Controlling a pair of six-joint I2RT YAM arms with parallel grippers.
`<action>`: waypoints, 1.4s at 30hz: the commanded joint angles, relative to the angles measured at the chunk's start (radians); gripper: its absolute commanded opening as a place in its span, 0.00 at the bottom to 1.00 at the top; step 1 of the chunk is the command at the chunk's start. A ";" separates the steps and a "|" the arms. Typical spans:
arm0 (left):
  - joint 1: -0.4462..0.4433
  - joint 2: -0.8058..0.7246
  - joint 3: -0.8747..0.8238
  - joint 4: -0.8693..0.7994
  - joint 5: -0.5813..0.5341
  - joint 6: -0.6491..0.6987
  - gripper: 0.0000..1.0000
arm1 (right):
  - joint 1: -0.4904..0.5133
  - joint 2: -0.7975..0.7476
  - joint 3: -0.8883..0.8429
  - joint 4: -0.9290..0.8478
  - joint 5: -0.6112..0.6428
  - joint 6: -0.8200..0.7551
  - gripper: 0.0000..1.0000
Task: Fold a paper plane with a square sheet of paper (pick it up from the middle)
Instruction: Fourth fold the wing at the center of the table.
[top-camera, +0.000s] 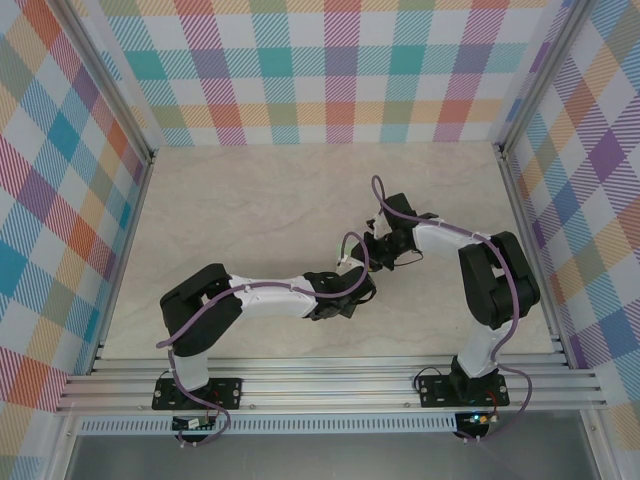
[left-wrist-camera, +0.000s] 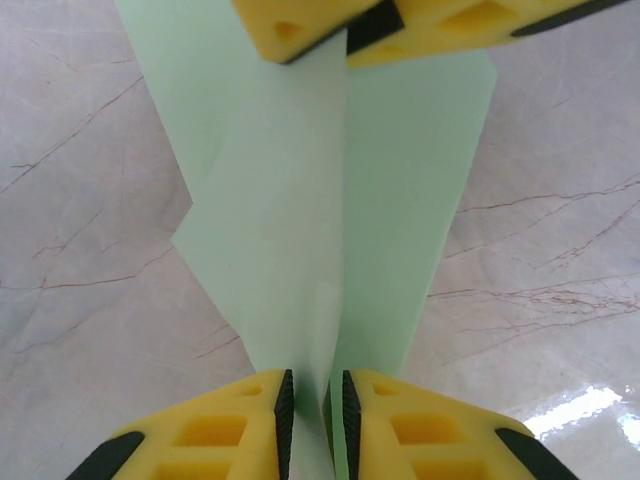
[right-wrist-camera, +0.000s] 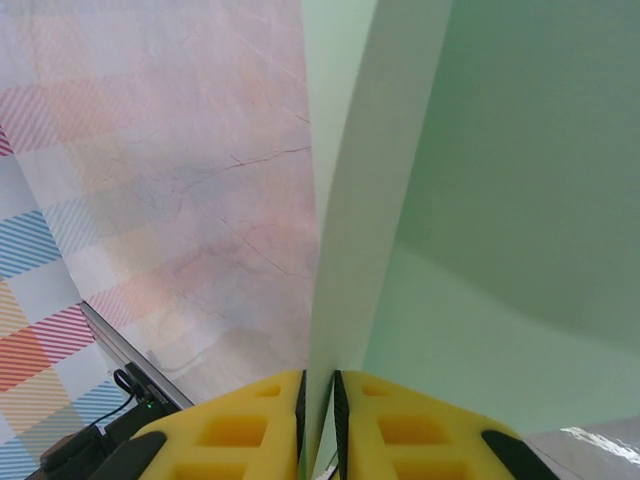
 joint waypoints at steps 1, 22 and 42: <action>-0.015 -0.009 -0.009 0.016 0.019 0.017 0.22 | -0.004 0.003 0.020 -0.025 -0.007 -0.005 0.18; -0.015 0.003 0.010 0.016 -0.124 0.002 0.34 | -0.021 0.035 0.063 -0.076 -0.007 -0.043 0.18; -0.013 -0.008 -0.016 0.067 -0.062 -0.036 0.11 | -0.019 0.019 0.034 -0.076 -0.008 -0.052 0.21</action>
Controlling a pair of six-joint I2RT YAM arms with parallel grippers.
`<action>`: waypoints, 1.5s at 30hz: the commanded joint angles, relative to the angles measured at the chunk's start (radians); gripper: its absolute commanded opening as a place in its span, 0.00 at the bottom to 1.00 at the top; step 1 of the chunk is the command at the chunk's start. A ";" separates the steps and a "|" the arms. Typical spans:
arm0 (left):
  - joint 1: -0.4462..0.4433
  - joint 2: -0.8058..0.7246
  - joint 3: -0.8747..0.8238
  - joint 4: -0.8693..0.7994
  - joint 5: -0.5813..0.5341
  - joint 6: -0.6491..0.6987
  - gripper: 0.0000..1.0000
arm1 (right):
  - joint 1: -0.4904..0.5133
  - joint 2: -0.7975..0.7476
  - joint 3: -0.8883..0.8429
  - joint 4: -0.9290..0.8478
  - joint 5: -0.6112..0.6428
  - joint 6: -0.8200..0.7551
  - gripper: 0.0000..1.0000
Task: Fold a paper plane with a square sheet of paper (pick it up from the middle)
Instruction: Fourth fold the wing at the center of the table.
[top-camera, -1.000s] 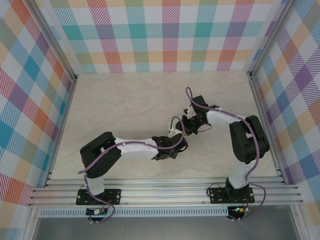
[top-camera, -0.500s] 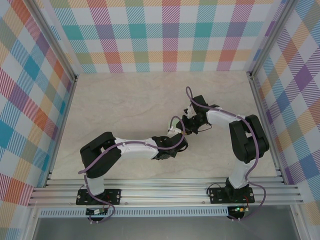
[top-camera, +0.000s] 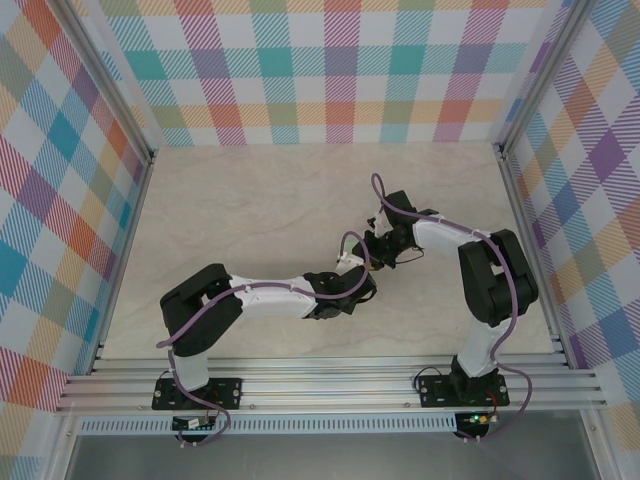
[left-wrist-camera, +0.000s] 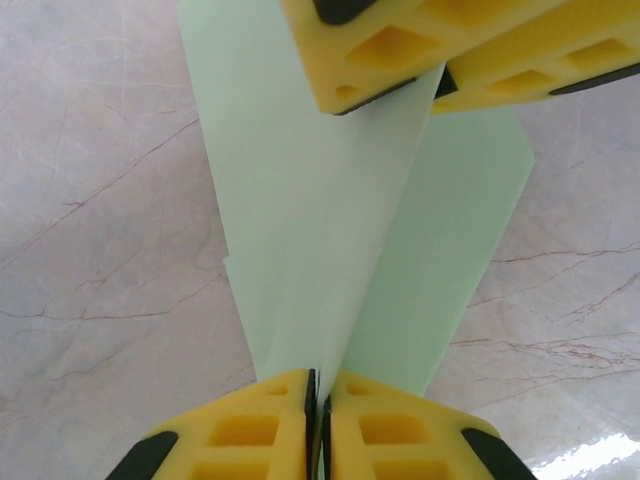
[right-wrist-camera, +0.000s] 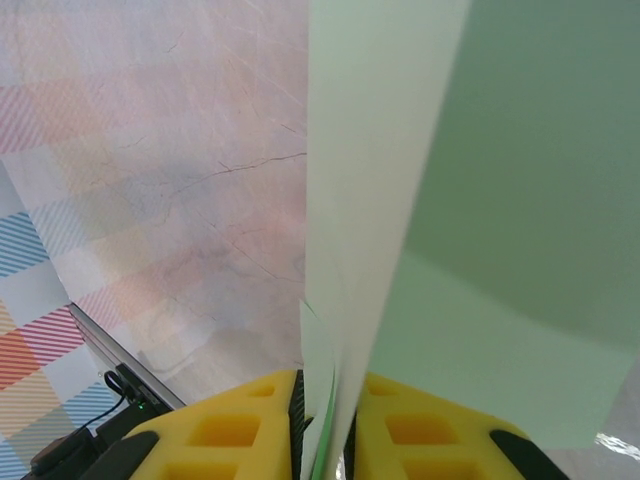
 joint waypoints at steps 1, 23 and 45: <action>-0.011 -0.010 -0.015 0.034 0.025 -0.028 0.09 | -0.007 -0.004 -0.004 -0.018 -0.019 -0.019 0.22; 0.172 -0.122 -0.342 0.508 0.448 -0.223 0.09 | -0.037 -0.178 -0.142 0.063 -0.052 -0.001 0.31; 0.213 -0.124 -0.362 0.522 0.517 -0.275 0.11 | 0.051 0.076 -0.077 0.243 -0.184 0.060 0.15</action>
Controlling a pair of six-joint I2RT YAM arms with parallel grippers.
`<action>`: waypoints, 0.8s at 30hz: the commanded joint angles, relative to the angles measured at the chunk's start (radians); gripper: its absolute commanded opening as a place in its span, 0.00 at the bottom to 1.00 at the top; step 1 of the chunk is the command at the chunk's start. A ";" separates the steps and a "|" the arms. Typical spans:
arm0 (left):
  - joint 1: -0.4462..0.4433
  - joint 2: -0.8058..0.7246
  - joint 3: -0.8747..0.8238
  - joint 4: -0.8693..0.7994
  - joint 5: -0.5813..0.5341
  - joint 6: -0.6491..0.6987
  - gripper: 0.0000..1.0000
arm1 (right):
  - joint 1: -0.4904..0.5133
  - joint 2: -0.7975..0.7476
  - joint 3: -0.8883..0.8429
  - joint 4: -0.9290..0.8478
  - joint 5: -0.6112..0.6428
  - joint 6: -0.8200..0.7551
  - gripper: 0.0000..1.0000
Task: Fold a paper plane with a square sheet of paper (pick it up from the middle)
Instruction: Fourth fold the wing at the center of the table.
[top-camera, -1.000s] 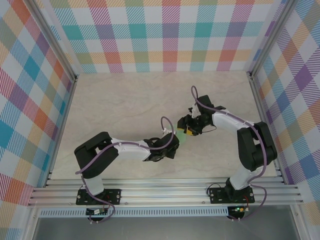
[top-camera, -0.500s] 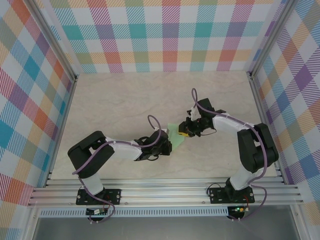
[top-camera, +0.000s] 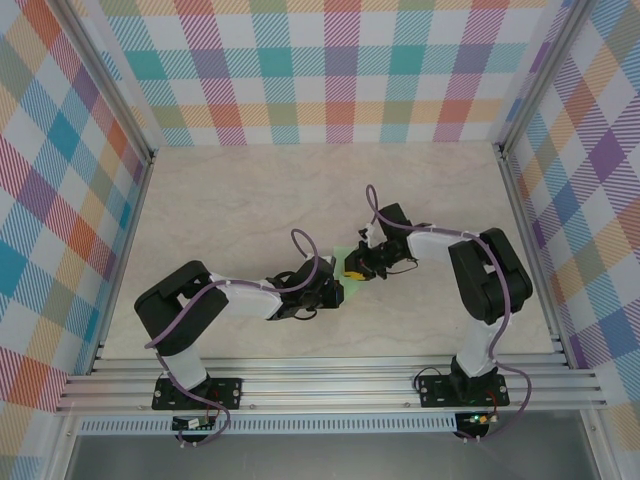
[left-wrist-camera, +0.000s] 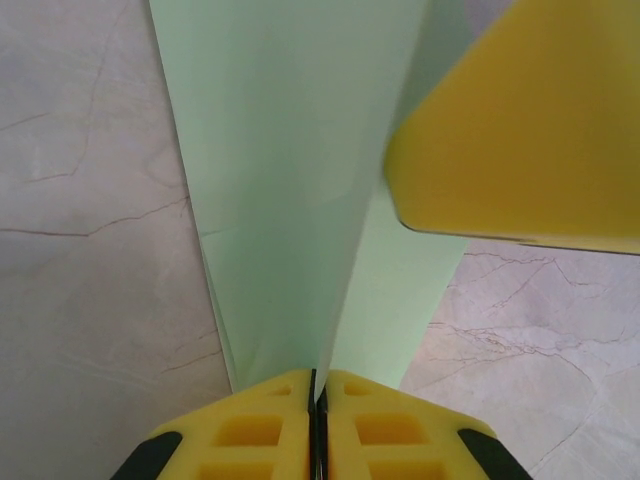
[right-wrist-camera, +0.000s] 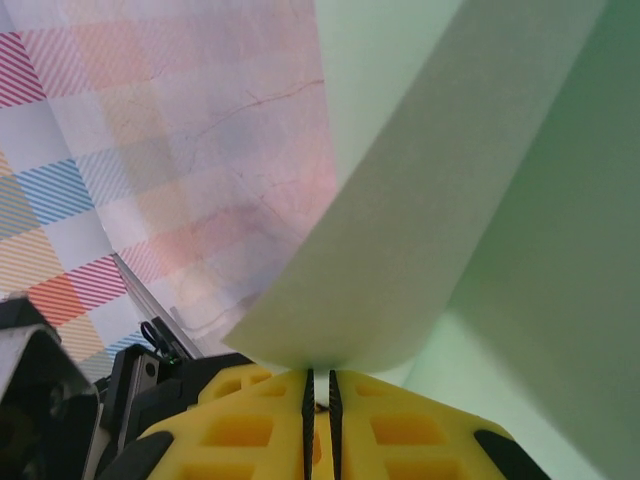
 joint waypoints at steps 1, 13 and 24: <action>0.011 -0.018 -0.007 -0.001 0.014 -0.010 0.11 | 0.009 0.044 0.038 0.044 -0.037 0.012 0.15; 0.015 -0.040 -0.005 -0.046 0.008 -0.013 0.22 | 0.009 0.111 0.070 0.004 0.035 0.002 0.14; 0.013 -0.079 -0.028 -0.040 0.048 -0.010 0.20 | 0.009 0.100 0.085 -0.035 0.042 -0.025 0.14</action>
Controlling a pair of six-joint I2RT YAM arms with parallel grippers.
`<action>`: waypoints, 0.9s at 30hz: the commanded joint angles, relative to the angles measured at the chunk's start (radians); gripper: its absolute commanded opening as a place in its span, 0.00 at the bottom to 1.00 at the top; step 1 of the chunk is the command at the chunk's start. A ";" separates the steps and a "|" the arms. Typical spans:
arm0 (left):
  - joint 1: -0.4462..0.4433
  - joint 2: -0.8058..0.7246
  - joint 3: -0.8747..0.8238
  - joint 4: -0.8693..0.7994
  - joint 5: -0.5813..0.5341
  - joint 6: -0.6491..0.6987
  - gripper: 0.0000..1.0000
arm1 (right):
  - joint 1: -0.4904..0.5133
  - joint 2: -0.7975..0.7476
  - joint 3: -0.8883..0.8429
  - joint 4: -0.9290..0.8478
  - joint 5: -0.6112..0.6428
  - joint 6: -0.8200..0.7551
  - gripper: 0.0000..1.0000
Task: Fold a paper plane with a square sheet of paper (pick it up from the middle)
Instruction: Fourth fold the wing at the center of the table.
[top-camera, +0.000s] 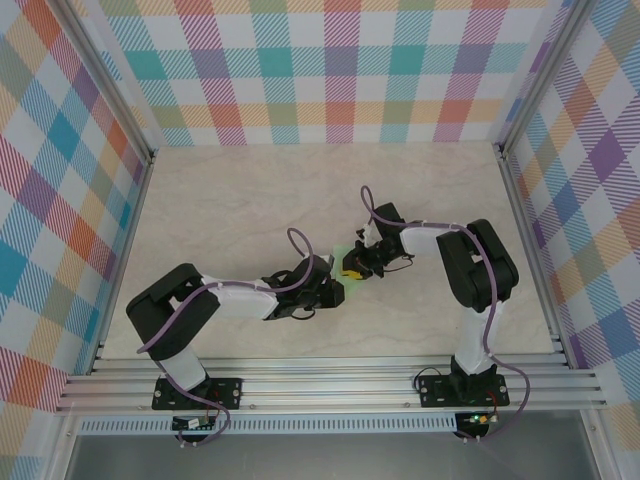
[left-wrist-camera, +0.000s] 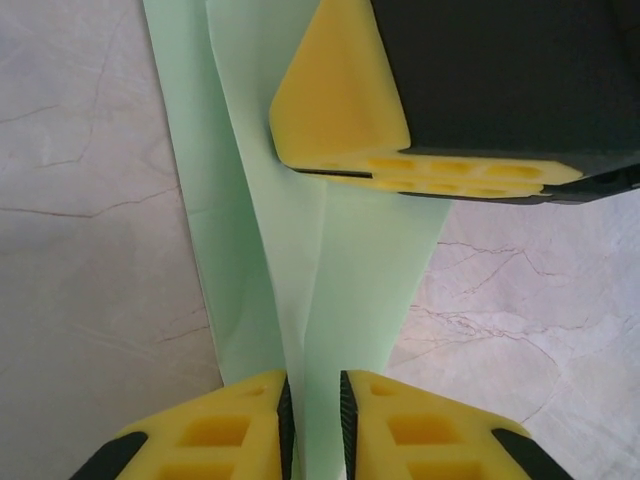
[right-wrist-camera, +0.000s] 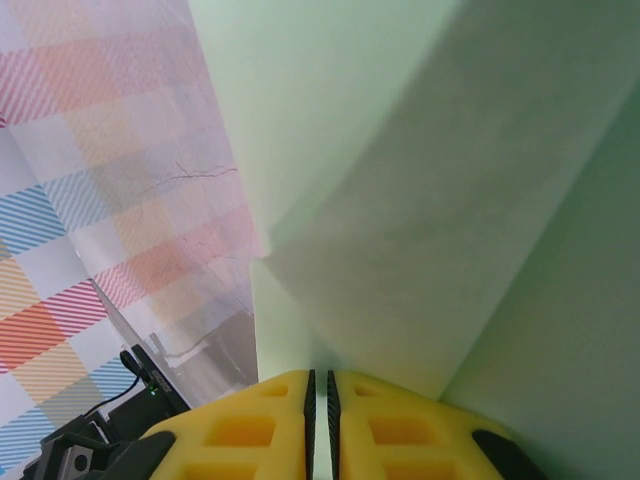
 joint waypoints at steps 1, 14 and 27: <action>0.005 -0.031 -0.014 -0.013 0.020 0.007 0.19 | 0.009 -0.001 0.022 -0.030 0.004 -0.029 0.14; 0.007 -0.008 -0.045 -0.029 -0.033 -0.091 0.00 | 0.008 -0.051 0.007 -0.036 -0.004 -0.037 0.17; 0.007 -0.003 -0.073 -0.031 -0.042 -0.155 0.00 | 0.015 -0.056 -0.010 0.024 -0.049 0.004 0.19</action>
